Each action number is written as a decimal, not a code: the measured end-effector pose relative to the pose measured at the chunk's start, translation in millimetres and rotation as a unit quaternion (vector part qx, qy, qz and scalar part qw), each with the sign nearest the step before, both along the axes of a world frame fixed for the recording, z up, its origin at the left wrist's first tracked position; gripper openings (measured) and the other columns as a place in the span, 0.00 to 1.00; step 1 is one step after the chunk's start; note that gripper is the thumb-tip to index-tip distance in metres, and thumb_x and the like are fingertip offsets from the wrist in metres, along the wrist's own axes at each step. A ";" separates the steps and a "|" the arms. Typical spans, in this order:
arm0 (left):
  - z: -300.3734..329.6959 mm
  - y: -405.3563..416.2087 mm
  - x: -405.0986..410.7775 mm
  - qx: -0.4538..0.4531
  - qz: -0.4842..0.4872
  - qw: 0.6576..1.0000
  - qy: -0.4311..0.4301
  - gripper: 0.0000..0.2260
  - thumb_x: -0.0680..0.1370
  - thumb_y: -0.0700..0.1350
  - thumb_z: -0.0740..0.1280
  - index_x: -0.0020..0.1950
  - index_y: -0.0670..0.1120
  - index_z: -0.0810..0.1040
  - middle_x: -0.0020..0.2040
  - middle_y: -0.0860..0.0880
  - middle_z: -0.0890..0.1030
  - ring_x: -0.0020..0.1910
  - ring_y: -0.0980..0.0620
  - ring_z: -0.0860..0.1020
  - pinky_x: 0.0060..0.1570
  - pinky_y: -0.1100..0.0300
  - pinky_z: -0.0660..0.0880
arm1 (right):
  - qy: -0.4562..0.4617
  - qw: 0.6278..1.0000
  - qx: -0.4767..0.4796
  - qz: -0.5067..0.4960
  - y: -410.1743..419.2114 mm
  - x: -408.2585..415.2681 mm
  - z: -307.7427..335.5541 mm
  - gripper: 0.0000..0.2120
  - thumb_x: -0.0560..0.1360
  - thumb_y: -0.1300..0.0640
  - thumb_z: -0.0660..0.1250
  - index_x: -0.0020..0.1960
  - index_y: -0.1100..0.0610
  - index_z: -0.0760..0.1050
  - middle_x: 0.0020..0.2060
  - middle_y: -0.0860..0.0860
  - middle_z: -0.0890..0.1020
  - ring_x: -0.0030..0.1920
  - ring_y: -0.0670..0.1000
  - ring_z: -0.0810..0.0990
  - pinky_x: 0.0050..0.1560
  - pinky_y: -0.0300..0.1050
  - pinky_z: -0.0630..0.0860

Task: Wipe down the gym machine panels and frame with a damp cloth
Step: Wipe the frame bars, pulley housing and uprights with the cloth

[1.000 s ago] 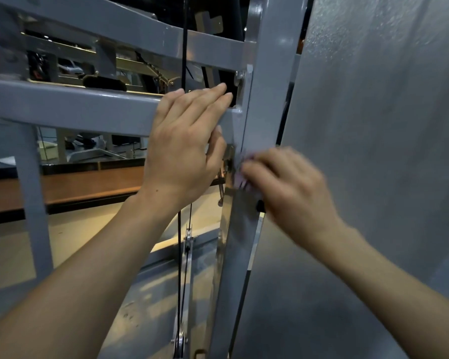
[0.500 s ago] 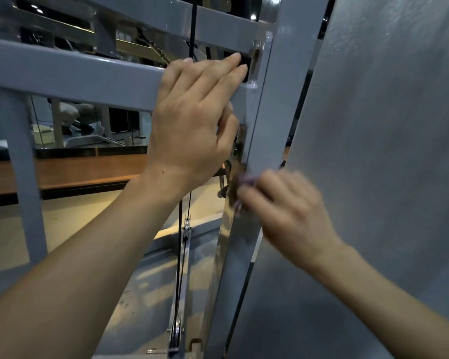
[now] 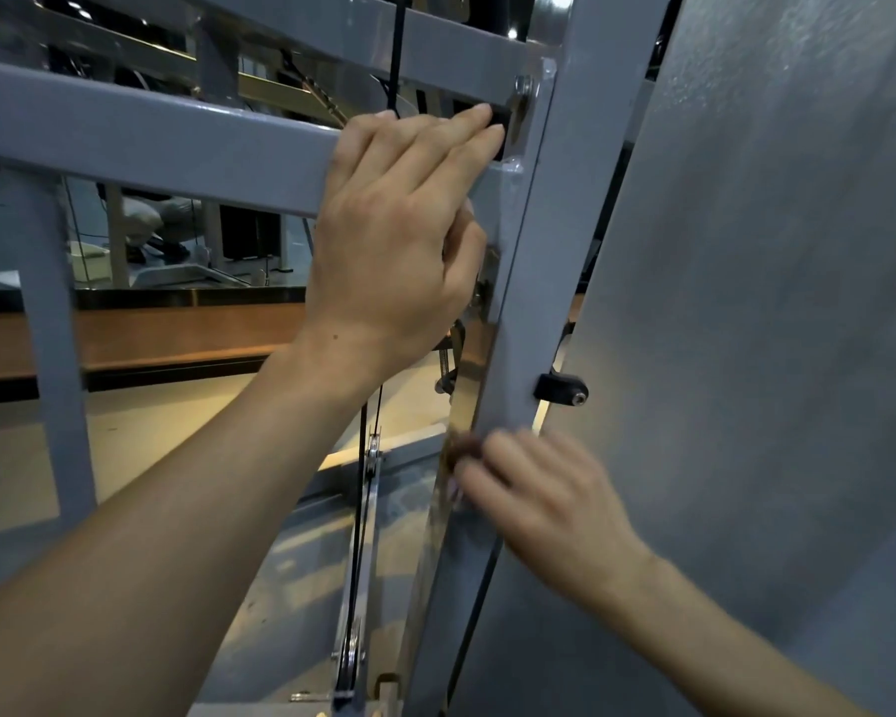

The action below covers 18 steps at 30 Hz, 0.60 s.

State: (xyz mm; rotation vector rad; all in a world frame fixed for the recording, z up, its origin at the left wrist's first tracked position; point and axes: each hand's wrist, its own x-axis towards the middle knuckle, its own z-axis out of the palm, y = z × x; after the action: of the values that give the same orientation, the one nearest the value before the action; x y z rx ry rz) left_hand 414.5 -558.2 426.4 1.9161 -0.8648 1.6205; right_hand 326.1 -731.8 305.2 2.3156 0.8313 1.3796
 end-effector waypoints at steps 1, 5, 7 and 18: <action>-0.2 0.5 -0.1 0.000 0.000 1.000 0.000 0.21 0.81 0.43 0.61 0.73 0.43 0.77 0.73 0.48 0.77 0.70 0.47 0.74 0.75 0.49 0.61 | 0.020 0.999 -0.026 0.001 -3.0 -0.9 -14.3 0.05 0.79 0.60 0.71 0.45 0.55 0.78 0.40 0.52 0.75 0.37 0.53 0.72 0.37 0.47 0.64; -0.6 0.7 -1.9 0.009 0.004 1.000 -0.002 0.21 0.81 0.43 0.61 0.74 0.43 0.76 0.73 0.48 0.77 0.70 0.47 0.74 0.75 0.49 0.61 | -0.008 1.000 0.006 0.004 -6.7 -0.5 13.7 0.10 0.83 0.59 0.64 0.45 0.57 0.80 0.39 0.53 0.76 0.36 0.54 0.72 0.37 0.47 0.65; 0.1 -0.3 -0.9 0.008 0.007 1.000 0.000 0.21 0.81 0.43 0.61 0.74 0.44 0.76 0.73 0.48 0.77 0.70 0.47 0.74 0.76 0.48 0.61 | -0.053 0.996 0.066 -0.009 -7.2 0.2 39.2 0.10 0.84 0.59 0.64 0.45 0.59 0.81 0.39 0.54 0.76 0.37 0.53 0.70 0.36 0.47 0.64; -0.5 3.5 -4.1 0.038 0.019 0.999 0.014 0.23 0.82 0.44 0.59 0.77 0.44 0.72 0.75 0.47 0.74 0.74 0.48 0.69 0.78 0.49 0.56 | -0.018 0.998 0.059 0.000 -1.3 -4.0 33.2 0.09 0.83 0.59 0.65 0.46 0.56 0.79 0.40 0.52 0.75 0.37 0.53 0.72 0.36 0.46 0.65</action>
State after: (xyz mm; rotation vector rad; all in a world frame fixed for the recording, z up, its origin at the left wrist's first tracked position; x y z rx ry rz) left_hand 410.4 -554.7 425.9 2.0135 -0.8974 1.6001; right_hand 322.1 -733.1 338.4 2.3698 0.7579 1.5039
